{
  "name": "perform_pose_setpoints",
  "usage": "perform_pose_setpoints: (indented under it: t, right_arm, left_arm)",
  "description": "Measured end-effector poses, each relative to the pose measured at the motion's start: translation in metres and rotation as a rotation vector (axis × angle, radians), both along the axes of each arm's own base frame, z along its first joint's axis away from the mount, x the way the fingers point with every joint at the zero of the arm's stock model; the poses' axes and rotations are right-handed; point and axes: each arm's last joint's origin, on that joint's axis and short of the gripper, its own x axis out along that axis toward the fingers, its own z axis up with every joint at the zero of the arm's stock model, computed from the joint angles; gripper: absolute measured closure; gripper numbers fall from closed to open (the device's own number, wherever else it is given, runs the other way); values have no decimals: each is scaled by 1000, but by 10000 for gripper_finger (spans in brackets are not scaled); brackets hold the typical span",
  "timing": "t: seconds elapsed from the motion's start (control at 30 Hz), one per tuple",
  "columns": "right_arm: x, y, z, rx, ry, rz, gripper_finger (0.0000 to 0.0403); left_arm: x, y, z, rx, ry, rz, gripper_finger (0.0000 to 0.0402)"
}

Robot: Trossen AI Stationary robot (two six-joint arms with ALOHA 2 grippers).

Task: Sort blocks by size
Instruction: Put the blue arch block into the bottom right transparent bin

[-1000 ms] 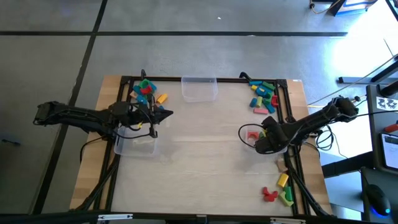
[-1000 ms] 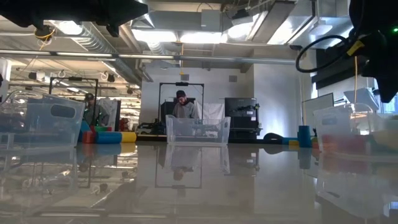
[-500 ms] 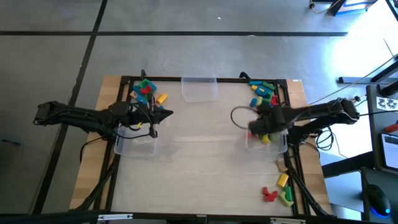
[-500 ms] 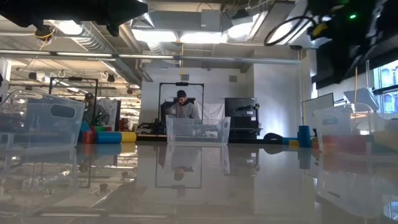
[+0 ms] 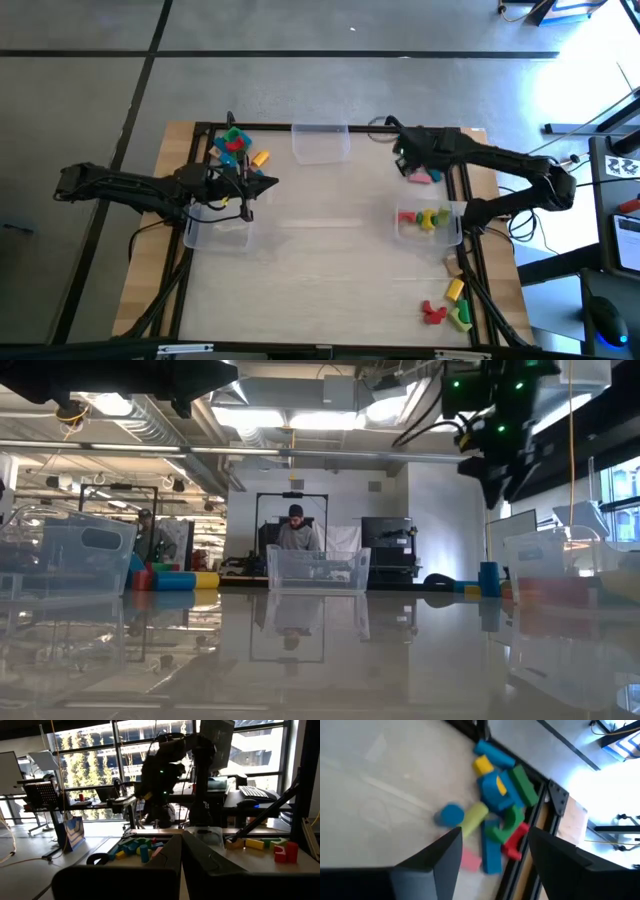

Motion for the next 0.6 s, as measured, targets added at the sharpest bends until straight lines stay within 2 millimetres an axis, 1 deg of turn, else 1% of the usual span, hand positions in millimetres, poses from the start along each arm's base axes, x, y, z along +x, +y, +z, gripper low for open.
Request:
perform_pose_setpoints:
  t: [0.17,0.33,0.47,0.6]
  right_arm:
    - [-3,-34,0,0,-85,-29,176]
    - [-5,-64,-7,10,-150,-63,176]
    - [-6,-88,-19,40,-189,-103,176]
    - [-4,-108,-36,57,-196,-145,176]
  left_arm:
    - [0,0,0,0,3,0,398]
    - [0,0,-1,1,6,0,398]
    - [0,0,0,-5,4,-1,398]
    - [0,0,-1,-6,5,-1,398]
